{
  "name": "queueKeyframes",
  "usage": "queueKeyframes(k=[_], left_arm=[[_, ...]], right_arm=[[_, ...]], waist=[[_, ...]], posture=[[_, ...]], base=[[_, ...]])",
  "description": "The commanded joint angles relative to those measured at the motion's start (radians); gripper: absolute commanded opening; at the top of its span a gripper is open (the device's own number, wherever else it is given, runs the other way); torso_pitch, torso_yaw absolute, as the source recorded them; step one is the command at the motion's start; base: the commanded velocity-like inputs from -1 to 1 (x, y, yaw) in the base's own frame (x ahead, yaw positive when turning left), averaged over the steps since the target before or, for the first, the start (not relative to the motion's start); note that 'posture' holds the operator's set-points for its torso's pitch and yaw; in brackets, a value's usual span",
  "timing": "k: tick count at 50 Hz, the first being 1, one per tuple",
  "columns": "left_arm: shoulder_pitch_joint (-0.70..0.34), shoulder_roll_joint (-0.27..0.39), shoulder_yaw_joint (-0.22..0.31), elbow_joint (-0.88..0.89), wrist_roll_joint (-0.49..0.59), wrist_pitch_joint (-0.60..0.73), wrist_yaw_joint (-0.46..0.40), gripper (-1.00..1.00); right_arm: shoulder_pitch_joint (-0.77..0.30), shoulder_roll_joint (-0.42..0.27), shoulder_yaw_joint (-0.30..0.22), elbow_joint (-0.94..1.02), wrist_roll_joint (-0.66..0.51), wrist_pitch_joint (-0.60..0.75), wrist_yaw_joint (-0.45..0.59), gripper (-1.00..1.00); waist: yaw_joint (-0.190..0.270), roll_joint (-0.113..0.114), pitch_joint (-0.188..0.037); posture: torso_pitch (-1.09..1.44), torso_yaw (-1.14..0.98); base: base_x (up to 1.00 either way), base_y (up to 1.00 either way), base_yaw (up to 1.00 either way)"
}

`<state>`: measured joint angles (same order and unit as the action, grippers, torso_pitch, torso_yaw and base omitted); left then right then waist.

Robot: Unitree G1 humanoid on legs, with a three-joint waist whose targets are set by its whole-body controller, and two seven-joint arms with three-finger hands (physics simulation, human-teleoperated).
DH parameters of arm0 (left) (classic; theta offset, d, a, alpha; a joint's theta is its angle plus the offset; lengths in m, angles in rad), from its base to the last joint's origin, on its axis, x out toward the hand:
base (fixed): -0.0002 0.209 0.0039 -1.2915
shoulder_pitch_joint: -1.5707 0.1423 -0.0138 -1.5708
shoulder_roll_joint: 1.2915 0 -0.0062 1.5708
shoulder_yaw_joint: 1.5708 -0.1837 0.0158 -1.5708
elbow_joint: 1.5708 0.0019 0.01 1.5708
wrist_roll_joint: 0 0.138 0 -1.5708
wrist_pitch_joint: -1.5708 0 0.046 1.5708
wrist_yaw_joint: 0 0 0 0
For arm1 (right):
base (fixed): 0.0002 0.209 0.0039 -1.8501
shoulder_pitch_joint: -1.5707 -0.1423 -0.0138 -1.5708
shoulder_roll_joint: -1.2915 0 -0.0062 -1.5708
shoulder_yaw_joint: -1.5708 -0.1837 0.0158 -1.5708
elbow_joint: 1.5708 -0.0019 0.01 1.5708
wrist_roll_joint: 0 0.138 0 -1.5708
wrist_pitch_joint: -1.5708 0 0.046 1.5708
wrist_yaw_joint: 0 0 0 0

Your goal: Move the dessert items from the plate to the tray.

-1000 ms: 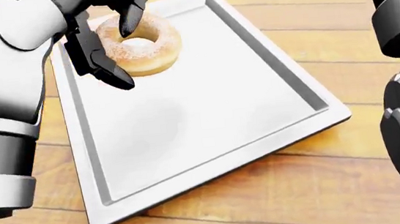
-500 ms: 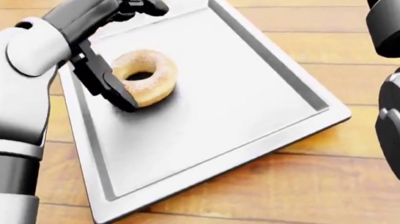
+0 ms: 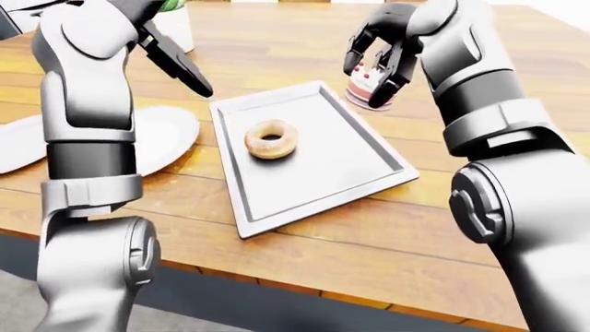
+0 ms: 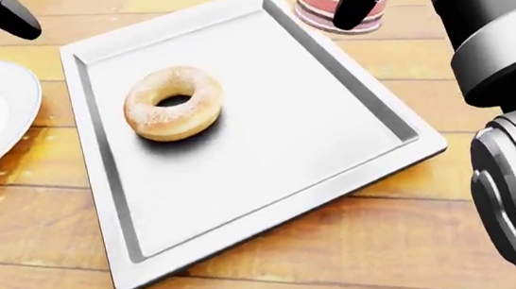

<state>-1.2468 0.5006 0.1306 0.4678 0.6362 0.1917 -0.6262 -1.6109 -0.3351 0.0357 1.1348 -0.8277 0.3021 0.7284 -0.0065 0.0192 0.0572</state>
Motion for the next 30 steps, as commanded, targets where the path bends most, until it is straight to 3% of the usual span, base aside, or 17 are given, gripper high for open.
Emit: queueKeyframes(k=[1, 8, 20, 30], left_arm=[[-0.036, 0.012, 0.002, -0.032, -0.01, 0.006, 0.011, 1.0], [-0.005, 0.013, -0.005, -0.081, -0.018, 0.023, 0.01, 1.0], [0.017, 0.009, -0.006, -0.094, -0.019, 0.017, 0.027, 1.0], [0.002, 0.021, -0.004, -0.087, -0.018, 0.016, 0.024, 1.0]], right_arm=[[-0.033, 0.006, -0.01, -0.049, -0.019, -0.025, -0.006, -1.0], [0.014, 0.039, 0.0, -0.104, -0.051, -0.079, 0.077, -1.0], [0.128, 0.101, -0.007, -0.275, -0.08, -0.015, 0.213, -1.0], [0.173, 0.128, -0.006, -0.299, -0.096, 0.009, 0.228, -1.0]], waist=[[-0.001, 0.001, -0.031], [-0.003, 0.004, -0.031], [-0.005, 0.002, -0.033], [-0.006, 0.005, -0.035]], posture=[[0.0, 0.0], [0.0, 0.0], [0.0, 0.0], [0.0, 0.0]], base=[[0.0, 0.0, 0.0], [0.0, 0.0, 0.0], [0.0, 0.0, 0.0], [0.0, 0.0, 0.0]])
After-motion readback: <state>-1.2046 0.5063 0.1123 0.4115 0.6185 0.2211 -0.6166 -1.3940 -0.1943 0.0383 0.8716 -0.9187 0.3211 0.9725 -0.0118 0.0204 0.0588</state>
